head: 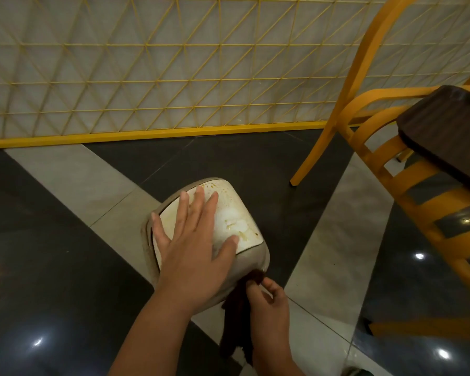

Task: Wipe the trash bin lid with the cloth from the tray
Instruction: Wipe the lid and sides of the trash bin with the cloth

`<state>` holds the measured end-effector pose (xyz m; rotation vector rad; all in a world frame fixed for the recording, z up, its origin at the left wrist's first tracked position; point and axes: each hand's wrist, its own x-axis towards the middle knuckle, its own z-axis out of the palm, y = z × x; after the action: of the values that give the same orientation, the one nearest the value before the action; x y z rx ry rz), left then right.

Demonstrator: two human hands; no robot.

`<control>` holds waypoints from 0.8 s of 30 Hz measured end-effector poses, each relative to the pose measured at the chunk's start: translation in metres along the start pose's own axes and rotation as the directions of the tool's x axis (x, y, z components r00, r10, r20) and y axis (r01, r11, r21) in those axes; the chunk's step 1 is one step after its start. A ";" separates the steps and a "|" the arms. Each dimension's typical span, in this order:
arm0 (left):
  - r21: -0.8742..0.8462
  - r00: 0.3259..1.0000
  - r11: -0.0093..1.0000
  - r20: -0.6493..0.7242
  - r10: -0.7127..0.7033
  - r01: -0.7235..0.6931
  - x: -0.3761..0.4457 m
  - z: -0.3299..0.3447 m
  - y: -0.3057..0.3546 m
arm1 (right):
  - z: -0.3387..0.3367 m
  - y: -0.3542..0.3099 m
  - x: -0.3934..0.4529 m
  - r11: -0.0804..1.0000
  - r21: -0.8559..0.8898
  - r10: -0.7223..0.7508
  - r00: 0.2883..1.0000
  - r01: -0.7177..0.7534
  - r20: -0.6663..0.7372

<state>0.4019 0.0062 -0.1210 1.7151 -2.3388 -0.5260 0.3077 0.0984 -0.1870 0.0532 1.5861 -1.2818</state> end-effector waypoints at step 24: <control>-0.021 1.000 1.000 -0.006 0.007 -0.007 -0.001 0.008 0.009 | -0.014 -0.016 0.012 0.976 -0.191 -0.108 0.994 0.106 0.001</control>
<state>0.3914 0.0109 -0.1248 1.6966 -2.3258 -0.5425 0.2830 0.0955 -0.1863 -0.1483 1.7329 -1.2071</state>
